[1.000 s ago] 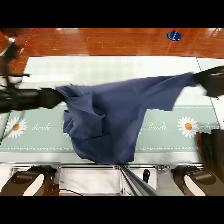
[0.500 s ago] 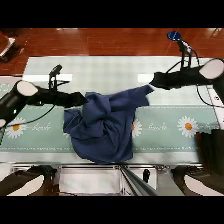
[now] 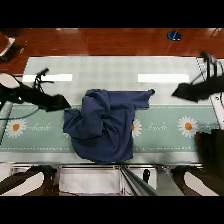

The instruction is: Fold the shirts.

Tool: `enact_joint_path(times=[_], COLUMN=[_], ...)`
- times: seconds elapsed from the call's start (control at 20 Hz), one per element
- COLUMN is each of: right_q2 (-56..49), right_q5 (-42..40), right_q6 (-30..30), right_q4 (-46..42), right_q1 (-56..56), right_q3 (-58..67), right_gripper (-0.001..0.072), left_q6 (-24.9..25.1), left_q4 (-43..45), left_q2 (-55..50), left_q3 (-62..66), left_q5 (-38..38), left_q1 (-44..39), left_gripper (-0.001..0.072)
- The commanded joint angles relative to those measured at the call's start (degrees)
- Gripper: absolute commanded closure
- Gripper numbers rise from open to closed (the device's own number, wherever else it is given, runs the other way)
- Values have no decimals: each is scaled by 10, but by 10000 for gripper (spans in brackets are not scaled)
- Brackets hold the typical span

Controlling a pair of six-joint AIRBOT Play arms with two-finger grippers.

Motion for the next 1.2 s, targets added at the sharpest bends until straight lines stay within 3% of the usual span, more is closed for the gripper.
enact_joint_path(times=[0.0,0.25,0.4,0.45,0.5,0.55,0.9,1.15], right_q2=[97,125,125,125,125,125,45,-31], right_q5=[-14,-31,-46,-55,-64,-69,-118,-152], right_q6=[-12,-2,26,35,54,66,84,75], right_q4=[42,91,101,99,97,98,151,179], right_q1=[6,90,160,183,203,219,370,416], right_q3=[-176,-285,-299,-299,-299,-299,-299,-299], right_gripper=[308,308,308,308,308,308,308,308], left_q6=[84,99,100,102,118,129,123,123], left_q4=[-25,-18,-19,-19,-19,-19,-30,-32], left_q2=[1,-2,-15,-23,-31,-37,-38,-38], left_q3=[-93,-113,-113,-113,-112,-112,-111,-111], left_q5=[17,167,173,156,135,120,111,110], left_q1=[-43,-125,-156,-163,-164,-164,-144,-144], left_gripper=[199,199,203,316,664,690,690,689])
